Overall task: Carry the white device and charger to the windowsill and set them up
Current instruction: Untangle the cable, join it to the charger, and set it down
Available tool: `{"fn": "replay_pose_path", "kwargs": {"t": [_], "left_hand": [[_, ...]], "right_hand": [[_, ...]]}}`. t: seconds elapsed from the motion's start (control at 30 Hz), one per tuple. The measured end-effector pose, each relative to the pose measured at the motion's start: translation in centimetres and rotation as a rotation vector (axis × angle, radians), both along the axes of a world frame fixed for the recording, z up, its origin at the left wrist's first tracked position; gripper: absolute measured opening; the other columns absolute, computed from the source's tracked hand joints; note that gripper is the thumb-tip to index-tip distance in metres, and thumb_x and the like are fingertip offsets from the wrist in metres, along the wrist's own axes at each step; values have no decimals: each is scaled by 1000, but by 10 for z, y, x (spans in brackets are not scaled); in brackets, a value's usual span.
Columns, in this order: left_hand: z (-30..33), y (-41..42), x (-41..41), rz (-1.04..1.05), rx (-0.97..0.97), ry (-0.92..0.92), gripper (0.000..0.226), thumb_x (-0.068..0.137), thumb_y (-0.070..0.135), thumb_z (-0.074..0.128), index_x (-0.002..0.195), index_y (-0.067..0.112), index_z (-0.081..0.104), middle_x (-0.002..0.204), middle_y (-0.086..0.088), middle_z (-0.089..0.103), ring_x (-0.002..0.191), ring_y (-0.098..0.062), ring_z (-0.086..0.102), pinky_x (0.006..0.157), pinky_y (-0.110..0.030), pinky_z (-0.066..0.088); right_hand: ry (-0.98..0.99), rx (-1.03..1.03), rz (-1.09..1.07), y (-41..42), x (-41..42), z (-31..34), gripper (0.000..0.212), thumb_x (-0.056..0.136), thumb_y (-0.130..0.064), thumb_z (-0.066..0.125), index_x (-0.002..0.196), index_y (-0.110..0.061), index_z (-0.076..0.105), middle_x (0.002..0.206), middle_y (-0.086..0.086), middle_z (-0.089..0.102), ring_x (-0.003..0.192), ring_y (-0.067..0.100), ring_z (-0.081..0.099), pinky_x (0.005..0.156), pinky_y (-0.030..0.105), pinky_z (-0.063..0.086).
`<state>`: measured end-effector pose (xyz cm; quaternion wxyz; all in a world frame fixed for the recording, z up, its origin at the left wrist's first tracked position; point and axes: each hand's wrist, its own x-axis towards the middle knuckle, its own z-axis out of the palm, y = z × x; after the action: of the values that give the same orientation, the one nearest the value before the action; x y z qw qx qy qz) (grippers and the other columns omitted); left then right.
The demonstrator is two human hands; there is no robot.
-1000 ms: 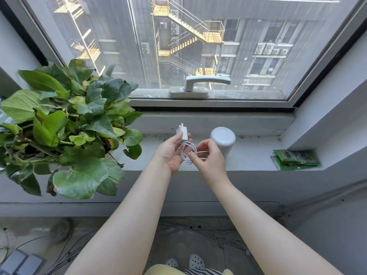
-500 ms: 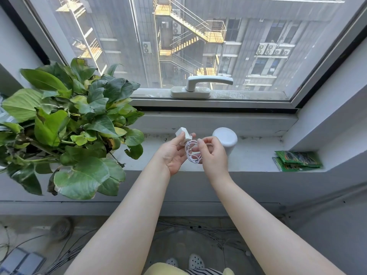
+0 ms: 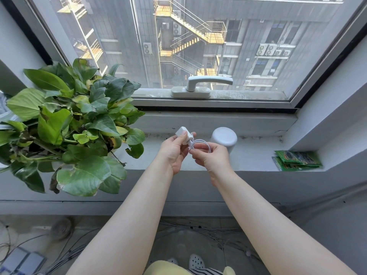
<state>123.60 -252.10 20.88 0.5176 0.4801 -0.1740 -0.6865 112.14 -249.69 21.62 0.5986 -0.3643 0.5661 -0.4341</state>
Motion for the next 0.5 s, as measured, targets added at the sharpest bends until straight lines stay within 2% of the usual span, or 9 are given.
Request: {"fn": "replay_pose_path", "kwargs": {"t": [0.07,0.17,0.3,0.4,0.5], "left_hand": [[0,1,0,11,-5,7,15,95,22,53,95,8,57,86,1,74,59,-5,64,56,-14,50],[1,1,2,31,-15,44,14,96,18,52,94,5,57,75,1,76,61,-7,67,56,-15,53],[4,4,2,9,-22,45,16,96,20,52,91,6,57,80,-2,76,74,-16,67,63,-18,56],[5,5,2,-27,-24,-12,14,97,22,51,92,9,56,80,2,76,68,-10,66,62,-17,54],[4,5,2,-59,-23,-55,14,97,23,49,94,11,56,90,-2,71,70,-10,63,61,-16,51]], "right_hand": [[-1,31,-22,1,0,0,9,77,3,70,75,-5,66,73,9,59,65,17,54,57,17,51],[0,58,-46,0,-1,-2,8,79,1,69,74,-4,64,75,11,57,66,16,56,58,16,55],[-63,52,-20,0,-1,-1,10,75,-4,76,81,0,68,73,6,62,70,15,61,65,17,57],[-50,69,-16,1,0,2,9,77,-5,75,73,-6,67,70,6,61,68,15,59,62,16,57],[-39,97,-12,1,0,3,12,79,-9,74,71,-10,65,68,4,58,62,13,54,59,18,53]]}}
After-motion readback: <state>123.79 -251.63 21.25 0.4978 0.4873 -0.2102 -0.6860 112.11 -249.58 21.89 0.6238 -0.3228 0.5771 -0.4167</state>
